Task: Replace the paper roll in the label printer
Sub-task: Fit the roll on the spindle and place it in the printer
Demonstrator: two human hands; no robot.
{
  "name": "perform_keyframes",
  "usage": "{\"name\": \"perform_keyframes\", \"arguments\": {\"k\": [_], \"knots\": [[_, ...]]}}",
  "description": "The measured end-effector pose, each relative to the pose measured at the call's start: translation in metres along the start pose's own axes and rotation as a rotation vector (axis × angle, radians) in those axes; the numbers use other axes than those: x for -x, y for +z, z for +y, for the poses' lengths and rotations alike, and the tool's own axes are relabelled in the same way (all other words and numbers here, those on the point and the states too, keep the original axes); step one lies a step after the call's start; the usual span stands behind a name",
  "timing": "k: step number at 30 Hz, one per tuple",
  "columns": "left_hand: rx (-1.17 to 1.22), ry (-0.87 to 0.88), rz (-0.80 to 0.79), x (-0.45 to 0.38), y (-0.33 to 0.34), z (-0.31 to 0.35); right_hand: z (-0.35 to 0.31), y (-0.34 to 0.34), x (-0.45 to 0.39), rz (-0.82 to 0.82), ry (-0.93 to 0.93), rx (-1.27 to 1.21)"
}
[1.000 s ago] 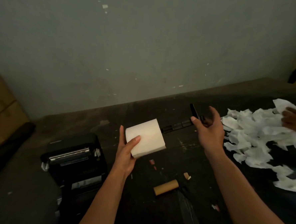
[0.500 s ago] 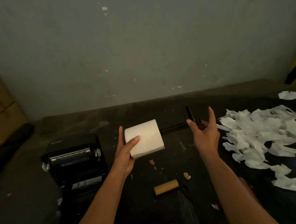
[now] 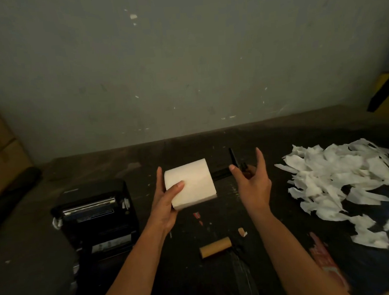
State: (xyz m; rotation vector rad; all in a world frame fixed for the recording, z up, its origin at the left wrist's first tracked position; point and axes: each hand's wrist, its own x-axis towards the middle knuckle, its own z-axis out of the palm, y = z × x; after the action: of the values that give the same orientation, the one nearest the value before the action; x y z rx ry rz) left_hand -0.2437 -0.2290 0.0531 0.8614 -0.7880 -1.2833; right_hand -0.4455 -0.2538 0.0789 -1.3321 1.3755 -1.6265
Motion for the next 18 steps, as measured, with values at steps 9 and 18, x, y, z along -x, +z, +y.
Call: {"name": "perform_keyframes", "arguments": {"k": [9, 18], "knots": [[-0.001, 0.003, -0.046, 0.004, 0.008, 0.003, 0.008, 0.005, 0.016, -0.276, -0.143, 0.160], [0.036, 0.000, -0.061, 0.006, 0.009, -0.001, 0.004, 0.009, 0.011, -0.449, -0.021, -0.031]]}}
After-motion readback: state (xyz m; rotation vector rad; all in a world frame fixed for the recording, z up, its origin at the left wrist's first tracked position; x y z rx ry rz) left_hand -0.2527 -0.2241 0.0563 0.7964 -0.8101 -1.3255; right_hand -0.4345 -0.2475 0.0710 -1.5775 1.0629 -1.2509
